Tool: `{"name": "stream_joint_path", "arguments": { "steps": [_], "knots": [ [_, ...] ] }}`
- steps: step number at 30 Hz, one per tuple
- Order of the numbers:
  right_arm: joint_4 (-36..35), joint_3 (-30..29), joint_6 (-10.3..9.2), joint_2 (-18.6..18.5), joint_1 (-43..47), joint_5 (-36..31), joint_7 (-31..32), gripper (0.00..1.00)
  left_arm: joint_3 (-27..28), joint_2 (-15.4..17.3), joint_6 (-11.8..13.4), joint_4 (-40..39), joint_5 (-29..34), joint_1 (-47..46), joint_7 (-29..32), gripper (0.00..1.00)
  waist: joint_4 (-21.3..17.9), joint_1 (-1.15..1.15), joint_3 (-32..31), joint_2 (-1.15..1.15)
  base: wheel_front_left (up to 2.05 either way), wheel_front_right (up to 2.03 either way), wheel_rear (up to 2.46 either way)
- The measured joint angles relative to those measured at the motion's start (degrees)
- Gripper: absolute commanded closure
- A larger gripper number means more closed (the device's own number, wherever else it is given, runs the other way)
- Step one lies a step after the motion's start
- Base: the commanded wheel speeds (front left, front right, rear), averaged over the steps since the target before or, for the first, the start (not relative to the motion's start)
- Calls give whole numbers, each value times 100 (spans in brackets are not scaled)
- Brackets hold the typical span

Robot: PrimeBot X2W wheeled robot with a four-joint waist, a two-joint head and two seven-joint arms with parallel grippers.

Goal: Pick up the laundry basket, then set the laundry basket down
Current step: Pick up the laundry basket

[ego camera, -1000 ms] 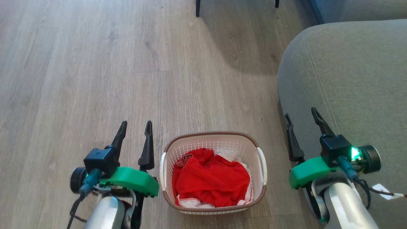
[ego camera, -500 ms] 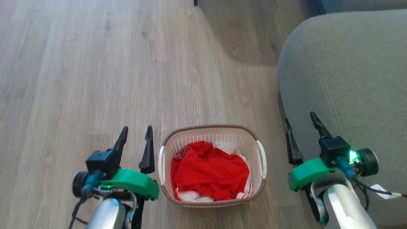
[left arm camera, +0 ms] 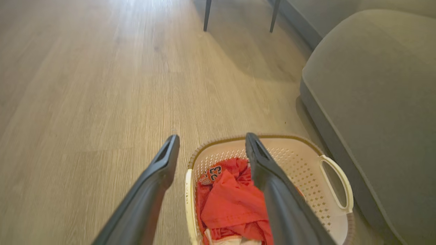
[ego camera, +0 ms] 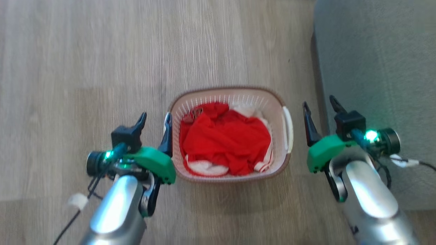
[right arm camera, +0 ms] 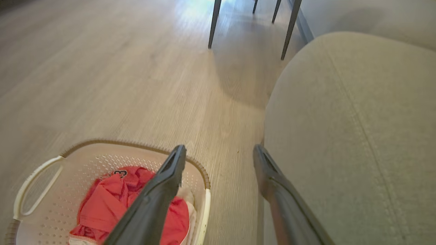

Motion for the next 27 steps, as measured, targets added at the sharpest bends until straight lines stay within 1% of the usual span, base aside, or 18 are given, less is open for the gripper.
{"name": "stream_joint_path", "arguments": {
  "steps": [3, 5, 9, 13, 16, 19, 23, 25, 27],
  "knots": [
    [449, 53, 0, -1, -386, 123, 0, 0, -104, -10, -56, 441, -68, -383, 0, 0, 21, 0, 368, 0, 0, 0, 0],
    [705, 47, 0, -1, -641, 343, 0, 0, -146, -16, -99, 736, -144, -633, 0, 0, 37, 1, 608, 0, 0, 0, 0],
    [1258, 107, 0, -66, -1087, 279, 0, 0, -337, -32, -151, 1346, -344, -1148, 0, 0, 95, 1, 1076, 0, 0, 0, 0],
    [1672, 149, 0, -75, -1412, 277, 0, 0, -543, -49, -197, 1755, -577, -1597, 0, 0, 171, 1, 1497, 0, 0, 0, 0],
    [1893, 148, 0, -77, -1674, 335, 0, 0, -683, -64, -196, 2111, -914, -1896, 0, 0, 226, 1, 1786, 0, 0, 0, 0],
    [2169, 210, 0, -79, -1966, 336, 0, 0, -970, -70, -210, 2429, -1009, -2168, 0, 0, 268, 1, 2053, 0, 0, 0, 0],
    [2566, 214, 0, -80, -2298, 335, 0, 0, -1356, -84, -375, 2759, -1177, -2541, 0, 0, 313, 0, 2353, 0, 0, 0, 0],
    [2898, 214, 0, -79, -2487, 327, 0, 0, -1624, -86, -441, 2937, -1360, -2743, 0, 0, 342, 0, 2526, 0, 0, 0, 0],
    [3109, 207, 0, -78, -2599, 326, 0, 0, -1800, -87, -455, 3064, -1458, -2853, 0, 0, 353, 0, 2617, 0, 0, 0, 0]
  ]
}}
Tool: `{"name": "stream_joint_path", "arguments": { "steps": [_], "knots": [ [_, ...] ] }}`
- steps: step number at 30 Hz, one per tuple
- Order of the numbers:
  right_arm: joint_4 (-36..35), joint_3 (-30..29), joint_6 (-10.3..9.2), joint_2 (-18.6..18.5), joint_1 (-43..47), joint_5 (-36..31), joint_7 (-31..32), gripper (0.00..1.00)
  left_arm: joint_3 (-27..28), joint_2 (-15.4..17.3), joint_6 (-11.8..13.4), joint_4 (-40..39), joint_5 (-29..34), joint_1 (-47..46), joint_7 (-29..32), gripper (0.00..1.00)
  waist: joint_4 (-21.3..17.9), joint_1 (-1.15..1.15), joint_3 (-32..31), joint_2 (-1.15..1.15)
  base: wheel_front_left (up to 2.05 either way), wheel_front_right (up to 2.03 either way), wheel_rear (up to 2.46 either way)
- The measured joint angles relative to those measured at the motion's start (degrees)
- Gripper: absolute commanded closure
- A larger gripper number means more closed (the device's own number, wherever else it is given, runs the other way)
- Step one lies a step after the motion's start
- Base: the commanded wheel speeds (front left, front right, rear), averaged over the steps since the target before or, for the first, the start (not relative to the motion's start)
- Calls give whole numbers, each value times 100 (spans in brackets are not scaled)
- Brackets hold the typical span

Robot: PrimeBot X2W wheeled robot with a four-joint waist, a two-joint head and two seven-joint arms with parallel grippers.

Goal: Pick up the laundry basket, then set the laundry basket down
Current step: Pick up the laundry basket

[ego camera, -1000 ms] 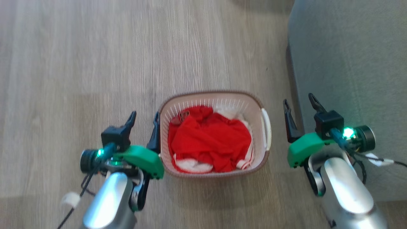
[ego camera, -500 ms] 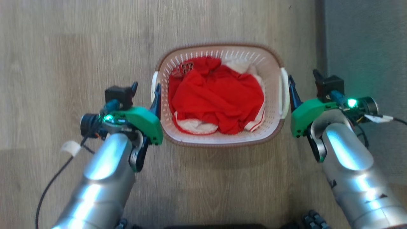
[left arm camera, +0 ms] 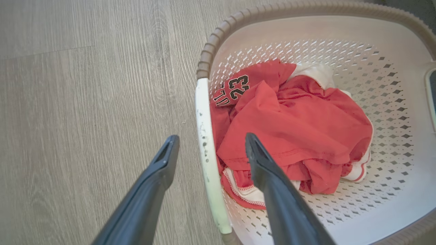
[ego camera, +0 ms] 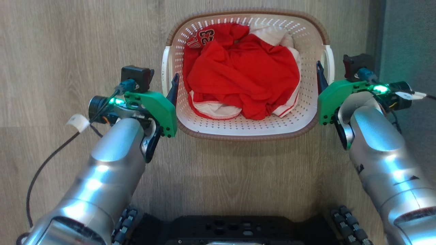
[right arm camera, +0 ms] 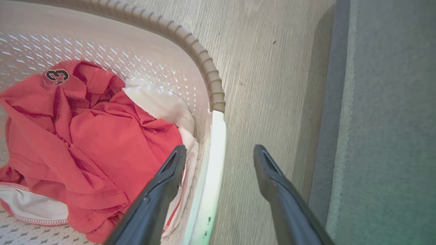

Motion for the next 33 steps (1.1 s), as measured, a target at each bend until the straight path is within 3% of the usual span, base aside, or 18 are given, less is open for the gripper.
{"name": "stream_joint_path", "arguments": {
  "steps": [6, 13, 33],
  "knots": [
    [512, 115, 0, 37, -274, 144, 0, 0, -554, -1, -75, 386, -378, -270, 23, 0, -25, 0, 182, 0, 0, 0, 0],
    [808, 444, 0, 66, -581, 444, 11, 0, -1034, -3, -91, 558, -833, -633, 520, 0, -51, -1, 424, 0, 0, 0, 0],
    [875, 1304, 0, 71, -910, 1506, 194, 0, -1864, -3, -34, 715, -1630, -1014, 876, 0, -96, -1, 838, 0, 0, 0, 0]
  ]
}}
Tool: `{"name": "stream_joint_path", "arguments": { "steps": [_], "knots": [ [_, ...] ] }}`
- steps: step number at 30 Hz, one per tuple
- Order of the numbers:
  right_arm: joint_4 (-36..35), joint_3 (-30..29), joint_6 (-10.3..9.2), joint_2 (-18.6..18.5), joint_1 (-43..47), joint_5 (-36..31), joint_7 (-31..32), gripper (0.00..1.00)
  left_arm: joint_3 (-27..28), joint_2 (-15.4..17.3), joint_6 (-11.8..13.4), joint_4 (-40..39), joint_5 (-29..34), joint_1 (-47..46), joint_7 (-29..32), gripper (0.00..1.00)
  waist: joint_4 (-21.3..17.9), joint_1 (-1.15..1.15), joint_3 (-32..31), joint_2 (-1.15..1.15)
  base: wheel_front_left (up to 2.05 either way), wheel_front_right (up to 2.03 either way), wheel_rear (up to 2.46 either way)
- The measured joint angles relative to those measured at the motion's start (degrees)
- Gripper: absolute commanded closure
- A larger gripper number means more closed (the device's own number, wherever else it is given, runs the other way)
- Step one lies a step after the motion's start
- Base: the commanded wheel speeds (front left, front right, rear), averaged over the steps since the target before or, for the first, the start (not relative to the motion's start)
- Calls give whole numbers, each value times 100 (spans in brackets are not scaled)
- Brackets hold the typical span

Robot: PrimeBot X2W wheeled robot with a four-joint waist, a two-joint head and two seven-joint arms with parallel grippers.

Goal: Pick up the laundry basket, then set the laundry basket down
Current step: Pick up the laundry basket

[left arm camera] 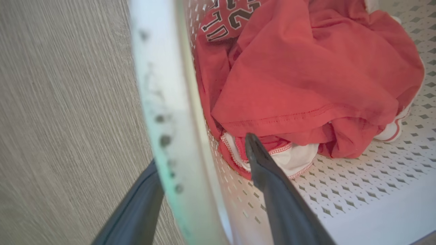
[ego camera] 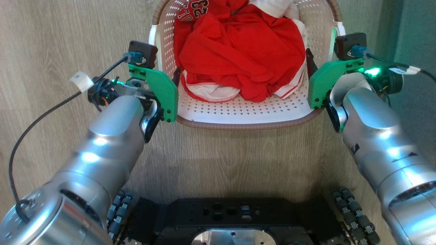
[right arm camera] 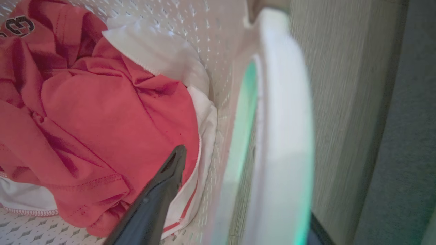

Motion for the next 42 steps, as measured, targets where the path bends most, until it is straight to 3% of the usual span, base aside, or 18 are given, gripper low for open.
{"name": "stream_joint_path", "arguments": {
  "steps": [1, 2, 3, 18, 37, 42],
  "knots": [
    [0, 0, 0, 0, 0, 0, 0, 53, 0, 0, 0, 0, 0, 0, 0, 0, 0, 0, 0, 0, 0, 0, 0],
    [7, 40, 0, 0, 0, 38, 1, 94, -33, 0, 1, -2, -44, -23, 0, 32, 6, 0, 7, 0, 0, 0, 0],
    [12, 67, 0, 0, -1, 73, 0, 100, -82, 0, 2, -5, -90, -52, 0, 100, 11, 0, 11, 0, 0, 0, 0],
    [196, 413, 12, 11, -103, 547, 86, 100, -561, 14, 107, 24, -588, -34, 10, 100, 55, 0, -236, 0, 0, 0, 0],
    [-172, 1386, 12, -15, 933, 1835, 2063, 100, -1373, 121, -215, 11, -859, 761, 925, 100, 13, 0, -1730, 0, 0, 0, 0],
    [-336, 1628, 11, -73, 1198, 2178, 2248, 100, -1414, 137, -247, -12, -944, 979, 1087, 100, -4, -1, -2263, 0, 0, 0, 0]
  ]
}}
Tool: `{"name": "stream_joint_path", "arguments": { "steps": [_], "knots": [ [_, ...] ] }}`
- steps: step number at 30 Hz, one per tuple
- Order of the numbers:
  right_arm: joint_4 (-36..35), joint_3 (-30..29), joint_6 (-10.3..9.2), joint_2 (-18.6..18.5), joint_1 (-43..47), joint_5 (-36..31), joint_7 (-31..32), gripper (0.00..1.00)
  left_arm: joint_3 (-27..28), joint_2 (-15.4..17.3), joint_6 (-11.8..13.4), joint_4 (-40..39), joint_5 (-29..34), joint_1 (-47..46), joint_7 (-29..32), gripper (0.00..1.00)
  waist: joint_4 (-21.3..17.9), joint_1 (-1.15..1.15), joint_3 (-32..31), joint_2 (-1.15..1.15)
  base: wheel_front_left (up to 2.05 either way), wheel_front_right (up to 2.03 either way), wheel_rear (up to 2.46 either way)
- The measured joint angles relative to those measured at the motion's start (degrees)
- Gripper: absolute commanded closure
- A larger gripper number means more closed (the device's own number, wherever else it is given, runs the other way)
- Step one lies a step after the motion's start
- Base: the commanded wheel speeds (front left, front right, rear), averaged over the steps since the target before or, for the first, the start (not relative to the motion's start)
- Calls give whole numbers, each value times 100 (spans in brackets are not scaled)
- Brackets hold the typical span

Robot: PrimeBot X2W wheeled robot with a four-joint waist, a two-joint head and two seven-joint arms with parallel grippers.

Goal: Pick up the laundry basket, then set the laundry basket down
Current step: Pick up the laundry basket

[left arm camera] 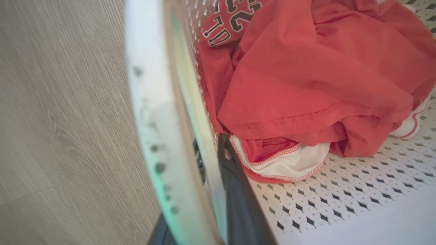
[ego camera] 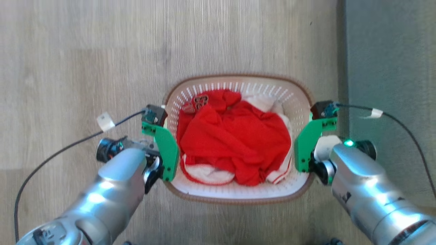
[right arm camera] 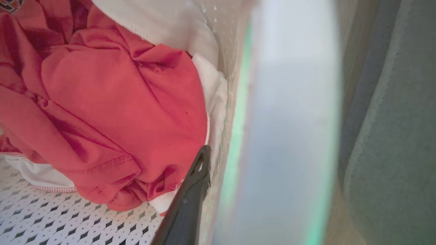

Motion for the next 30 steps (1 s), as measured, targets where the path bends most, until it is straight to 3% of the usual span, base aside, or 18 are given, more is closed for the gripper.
{"name": "stream_joint_path", "arguments": {
  "steps": [17, 30],
  "knots": [
    [-76, 856, -11, 1, 888, 748, 133, 100, -78, 12, -67, 94, -272, 1151, 7, 100, -125, 0, -1882, 0, 0, 0, 0],
    [11, 1168, -18, 45, 1428, 1213, 143, 100, -164, 12, -68, 73, -411, 1708, 133, 100, 50, 0, -2706, 0, 0, 0, 0]
  ]
}}
